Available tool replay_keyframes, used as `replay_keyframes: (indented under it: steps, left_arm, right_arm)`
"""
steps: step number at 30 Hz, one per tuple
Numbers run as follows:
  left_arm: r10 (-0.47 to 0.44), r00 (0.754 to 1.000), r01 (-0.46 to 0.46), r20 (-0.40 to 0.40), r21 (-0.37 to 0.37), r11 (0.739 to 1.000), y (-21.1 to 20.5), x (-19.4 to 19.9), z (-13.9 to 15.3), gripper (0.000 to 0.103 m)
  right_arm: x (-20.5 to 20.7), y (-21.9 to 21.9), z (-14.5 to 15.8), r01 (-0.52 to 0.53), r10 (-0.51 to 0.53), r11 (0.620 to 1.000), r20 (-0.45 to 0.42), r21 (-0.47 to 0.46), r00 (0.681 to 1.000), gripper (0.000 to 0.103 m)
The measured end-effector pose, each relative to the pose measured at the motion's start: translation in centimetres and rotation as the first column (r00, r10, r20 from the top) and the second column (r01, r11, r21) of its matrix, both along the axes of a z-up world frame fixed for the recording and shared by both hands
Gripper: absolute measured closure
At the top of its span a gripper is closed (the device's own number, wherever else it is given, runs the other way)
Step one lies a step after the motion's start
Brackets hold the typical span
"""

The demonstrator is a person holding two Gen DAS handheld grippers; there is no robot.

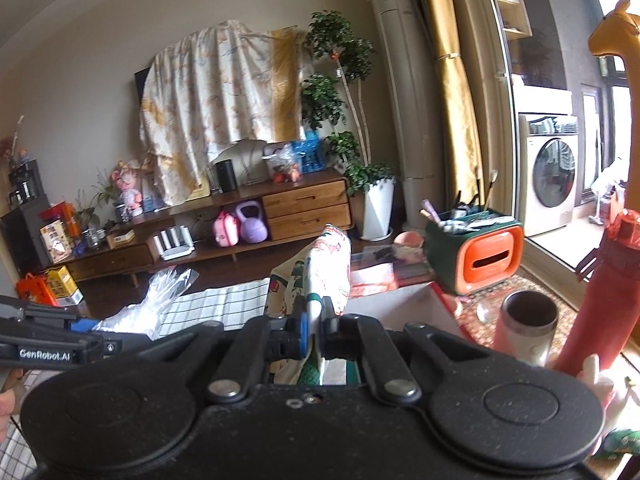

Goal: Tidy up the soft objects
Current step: 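Carry the plastic bag and the towel over the red box with both grippers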

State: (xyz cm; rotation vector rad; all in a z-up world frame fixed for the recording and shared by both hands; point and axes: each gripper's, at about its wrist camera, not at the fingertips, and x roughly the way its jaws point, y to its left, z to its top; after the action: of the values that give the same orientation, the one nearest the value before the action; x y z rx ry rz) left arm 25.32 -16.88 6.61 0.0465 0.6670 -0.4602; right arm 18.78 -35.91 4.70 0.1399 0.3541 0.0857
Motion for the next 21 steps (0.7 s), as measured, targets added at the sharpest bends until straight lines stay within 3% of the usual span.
replay_keyframes:
  steps: [10,21]
  left_arm:
    - [-0.012,1.0,0.012,-0.009,-0.026,1.0,-6.5,4.7,-2.3,0.069]
    - [0.032,0.999,-0.032,-0.022,0.002,0.999,-11.0,10.8,-6.4,0.069]
  right_arm:
    - [4.6,-3.9,-1.4,0.081,-0.081,0.997,-0.011,-0.017,0.997,0.098]
    - [9.4,-6.3,-4.9,0.127,-0.127,0.992,-0.062,-0.005,0.99,0.098]
